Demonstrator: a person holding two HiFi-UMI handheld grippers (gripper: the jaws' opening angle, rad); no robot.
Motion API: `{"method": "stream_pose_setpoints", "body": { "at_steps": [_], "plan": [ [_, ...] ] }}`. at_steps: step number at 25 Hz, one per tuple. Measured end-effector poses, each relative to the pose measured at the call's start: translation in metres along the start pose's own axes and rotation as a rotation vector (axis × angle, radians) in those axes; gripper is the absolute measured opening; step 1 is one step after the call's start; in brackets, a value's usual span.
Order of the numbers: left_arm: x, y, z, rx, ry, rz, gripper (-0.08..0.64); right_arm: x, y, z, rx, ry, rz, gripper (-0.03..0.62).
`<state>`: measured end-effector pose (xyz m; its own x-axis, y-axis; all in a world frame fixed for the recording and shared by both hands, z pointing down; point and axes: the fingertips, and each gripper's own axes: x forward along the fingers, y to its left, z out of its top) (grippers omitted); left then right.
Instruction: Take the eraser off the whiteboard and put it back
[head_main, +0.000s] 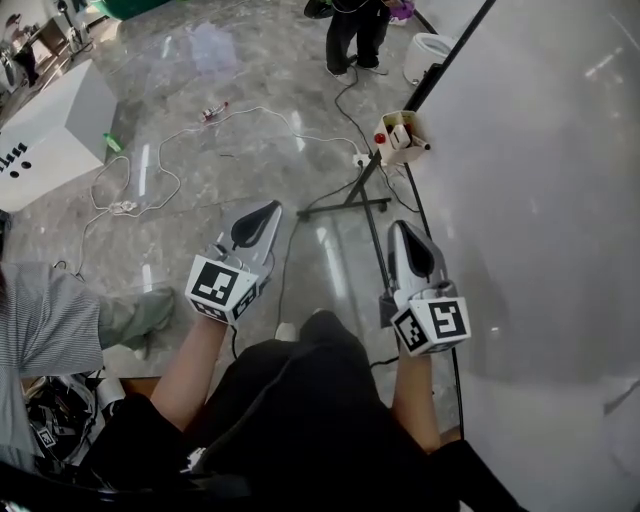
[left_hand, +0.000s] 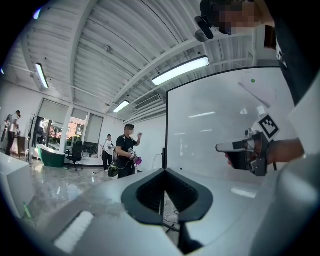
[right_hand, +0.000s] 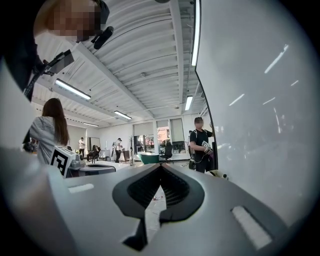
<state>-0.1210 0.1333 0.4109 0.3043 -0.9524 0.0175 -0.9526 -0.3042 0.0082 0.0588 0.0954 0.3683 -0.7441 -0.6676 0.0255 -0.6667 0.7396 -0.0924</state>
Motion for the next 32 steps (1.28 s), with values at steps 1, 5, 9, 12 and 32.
{"method": "stream_pose_setpoints", "body": {
  "at_steps": [1,5,9,12,32],
  "plan": [
    [0.001,0.001,-0.001,-0.002,0.002,0.0,0.003,0.001,-0.001,0.0,-0.001,0.002,-0.001,0.005],
    [0.012,0.002,-0.006,-0.005,0.015,-0.001,0.003,0.006,-0.011,-0.002,0.007,0.003,-0.008,0.005],
    [0.031,0.006,-0.013,-0.003,0.037,-0.001,0.003,0.022,-0.027,-0.008,0.025,0.007,-0.004,0.005],
    [0.05,0.013,-0.01,0.007,0.039,0.0,0.003,0.038,-0.043,-0.009,0.03,0.009,-0.003,0.005],
    [0.21,0.043,0.003,0.021,0.039,0.041,0.003,0.13,-0.14,-0.022,-0.01,0.055,0.097,0.005]
  ]
}}
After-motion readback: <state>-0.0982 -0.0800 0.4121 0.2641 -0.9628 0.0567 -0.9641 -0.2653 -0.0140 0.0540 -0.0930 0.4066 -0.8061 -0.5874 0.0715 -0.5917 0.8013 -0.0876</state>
